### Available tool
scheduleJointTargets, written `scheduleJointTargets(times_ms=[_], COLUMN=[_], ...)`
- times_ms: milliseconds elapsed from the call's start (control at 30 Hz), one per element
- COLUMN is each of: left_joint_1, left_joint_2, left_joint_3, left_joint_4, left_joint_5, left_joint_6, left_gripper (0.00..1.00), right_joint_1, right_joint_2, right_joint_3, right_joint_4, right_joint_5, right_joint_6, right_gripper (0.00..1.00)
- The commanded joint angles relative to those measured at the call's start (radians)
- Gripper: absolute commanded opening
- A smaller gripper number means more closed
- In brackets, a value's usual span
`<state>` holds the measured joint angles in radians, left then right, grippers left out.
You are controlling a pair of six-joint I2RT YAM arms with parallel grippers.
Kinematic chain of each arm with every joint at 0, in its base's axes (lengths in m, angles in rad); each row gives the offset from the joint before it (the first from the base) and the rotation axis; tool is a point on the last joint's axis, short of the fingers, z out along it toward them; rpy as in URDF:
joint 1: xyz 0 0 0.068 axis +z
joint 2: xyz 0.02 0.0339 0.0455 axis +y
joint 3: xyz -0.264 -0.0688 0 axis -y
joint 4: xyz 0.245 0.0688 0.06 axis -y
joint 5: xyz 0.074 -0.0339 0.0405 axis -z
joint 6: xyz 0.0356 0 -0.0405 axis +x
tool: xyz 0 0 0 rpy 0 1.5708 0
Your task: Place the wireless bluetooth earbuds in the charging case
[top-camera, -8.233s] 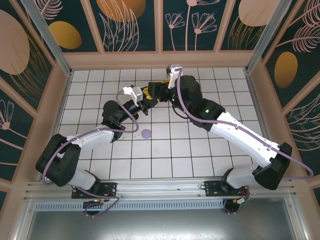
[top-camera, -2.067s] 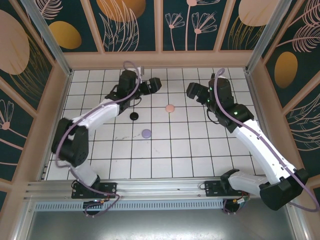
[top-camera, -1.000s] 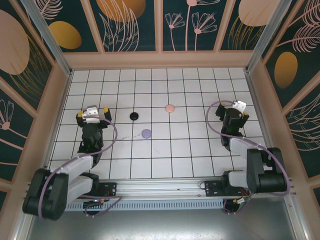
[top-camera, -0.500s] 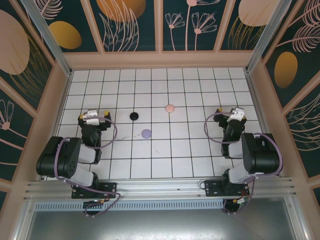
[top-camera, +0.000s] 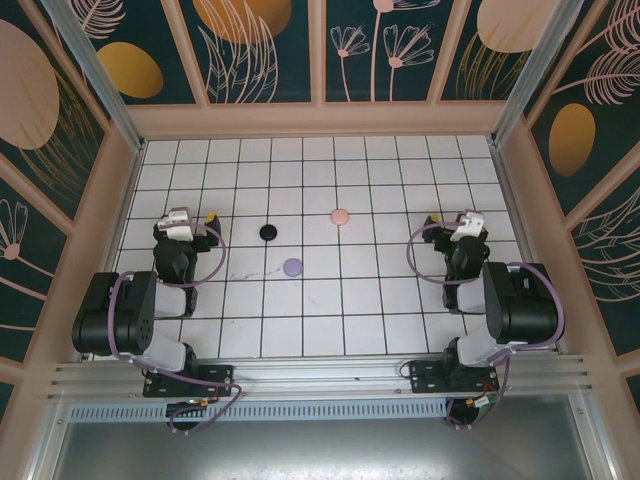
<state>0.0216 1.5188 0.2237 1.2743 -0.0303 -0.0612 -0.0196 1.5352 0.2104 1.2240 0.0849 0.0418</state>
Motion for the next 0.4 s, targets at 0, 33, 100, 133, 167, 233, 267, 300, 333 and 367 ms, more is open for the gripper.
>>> scheduleJointTargets(times_ms=[0, 33, 100, 133, 167, 233, 267, 300, 333, 367], left_joint_1=[0.006, 0.006, 0.006, 0.006, 0.006, 0.006, 0.006, 0.006, 0.006, 0.005], left_joint_2=[0.006, 0.006, 0.006, 0.006, 0.006, 0.004, 0.004, 0.003, 0.001, -0.001], left_joint_3=[0.015, 0.014, 0.014, 0.015, 0.015, 0.014, 0.013, 0.011, 0.009, 0.004], left_joint_4=[0.000, 0.000, 0.000, 0.000, 0.000, 0.002, 0.003, 0.005, 0.009, 0.014], left_joint_5=[0.010, 0.010, 0.010, 0.010, 0.011, 0.010, 0.009, 0.009, 0.009, 0.001], left_joint_6=[-0.019, -0.018, -0.017, -0.018, -0.018, -0.017, -0.017, -0.017, -0.017, -0.018], left_gripper=[0.99, 0.99, 0.99, 0.99, 0.99, 0.99, 0.99, 0.99, 0.99, 0.99], right_joint_1=[0.006, 0.006, 0.005, 0.002, -0.010, -0.016, -0.016, -0.015, -0.014, -0.014], right_joint_2=[0.005, 0.003, 0.004, 0.006, 0.005, 0.005, 0.006, 0.006, 0.004, 0.004], right_joint_3=[0.013, 0.014, 0.016, 0.019, 0.024, 0.026, 0.027, 0.026, 0.022, 0.022], right_joint_4=[0.043, 0.042, 0.037, 0.031, 0.021, 0.016, 0.018, 0.021, 0.025, 0.025], right_joint_5=[-0.005, -0.005, -0.008, -0.021, -0.052, -0.066, -0.066, -0.066, -0.066, -0.066], right_joint_6=[-0.016, -0.016, -0.014, -0.014, -0.010, -0.013, -0.014, -0.014, -0.016, -0.017], right_gripper=[0.99, 0.99, 0.99, 0.99, 0.99, 0.99, 0.99, 0.99, 0.99, 0.99])
